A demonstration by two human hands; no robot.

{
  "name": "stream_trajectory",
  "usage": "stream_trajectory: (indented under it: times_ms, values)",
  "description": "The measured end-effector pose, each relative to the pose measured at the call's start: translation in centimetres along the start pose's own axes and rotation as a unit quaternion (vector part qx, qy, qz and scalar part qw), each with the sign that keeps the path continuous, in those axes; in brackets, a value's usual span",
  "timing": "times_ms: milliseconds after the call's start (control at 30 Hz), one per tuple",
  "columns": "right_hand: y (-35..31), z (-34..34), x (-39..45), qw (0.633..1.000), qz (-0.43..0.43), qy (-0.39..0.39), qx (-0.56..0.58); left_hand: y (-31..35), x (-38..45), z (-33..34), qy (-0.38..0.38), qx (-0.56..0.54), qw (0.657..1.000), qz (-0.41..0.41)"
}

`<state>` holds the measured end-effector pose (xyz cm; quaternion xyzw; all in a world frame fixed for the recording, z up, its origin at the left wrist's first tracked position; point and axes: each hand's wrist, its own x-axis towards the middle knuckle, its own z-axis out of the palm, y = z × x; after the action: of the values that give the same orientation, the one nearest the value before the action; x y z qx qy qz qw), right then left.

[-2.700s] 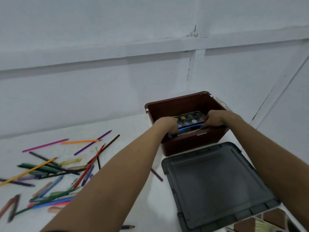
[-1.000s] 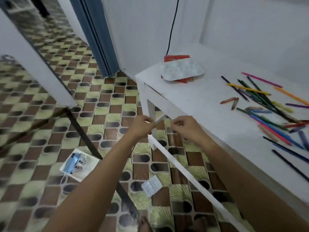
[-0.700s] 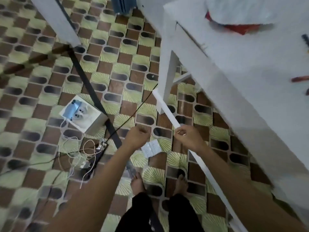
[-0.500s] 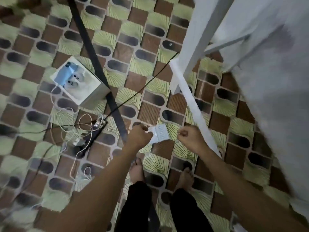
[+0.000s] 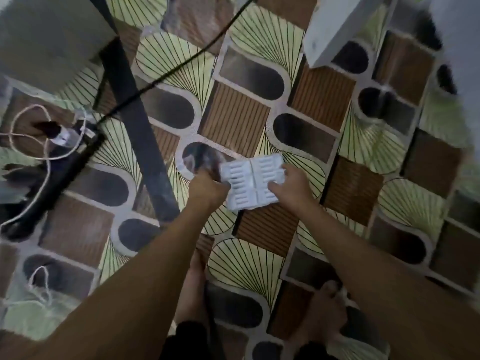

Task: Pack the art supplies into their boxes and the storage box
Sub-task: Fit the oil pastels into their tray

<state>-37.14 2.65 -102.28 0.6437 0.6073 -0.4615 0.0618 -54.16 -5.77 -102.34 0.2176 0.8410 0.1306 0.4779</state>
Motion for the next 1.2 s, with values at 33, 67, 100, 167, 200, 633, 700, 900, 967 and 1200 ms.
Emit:
stream_trajectory:
  times_ms: [33, 67, 100, 167, 200, 633, 700, 900, 967, 1200]
  values:
    - [0.7, 0.7, 0.8, 1.000, 0.000, 0.014, -0.005, -0.5, 0.6, 0.7, -0.002, -0.015, 1.000, -0.005]
    - [1.1, 1.3, 1.3, 1.000, 0.003, 0.025, -0.014, -0.9, 1.0, 1.4, -0.004, -0.023, 1.000, -0.005]
    - [1.6, 1.9, 1.8, 0.999, 0.008, 0.033, -0.018, -1.2, 1.4, 2.0, -0.008, -0.026, 1.000, -0.002]
    - [2.0, 2.7, 2.3, 0.999, 0.024, 0.040, -0.015, -1.5, 1.7, 2.7, -0.014, -0.030, 0.999, 0.003]
    - [1.9, 2.8, 2.3, 0.999, 0.030, 0.036, -0.003, -1.4, 1.6, 2.9, -0.015, -0.037, 0.999, 0.001]
    - [-16.0, -12.2, -9.0, 0.985, -0.054, 0.033, 0.161, 10.3, -9.1, -15.6, 0.062, -0.138, 0.987, 0.060]
    - [-21.3, -16.5, -12.8, 0.980, -0.081, 0.041, 0.175, 14.0, -13.2, -21.1, 0.074, -0.150, 0.982, 0.085]
    - [-37.5, -31.6, -27.6, 0.960, -0.166, 0.090, 0.209, 26.8, -29.5, -38.4, 0.119, -0.157, 0.963, 0.184]
    - [-42.0, -37.0, -33.0, 0.948, -0.198, 0.102, 0.226, 31.3, -35.4, -43.6, 0.122, -0.161, 0.953, 0.225]
    - [-48.3, -53.4, -49.0, 0.901, -0.264, 0.221, 0.263, 46.9, -51.6, -52.9, 0.106, -0.109, 0.910, 0.387]
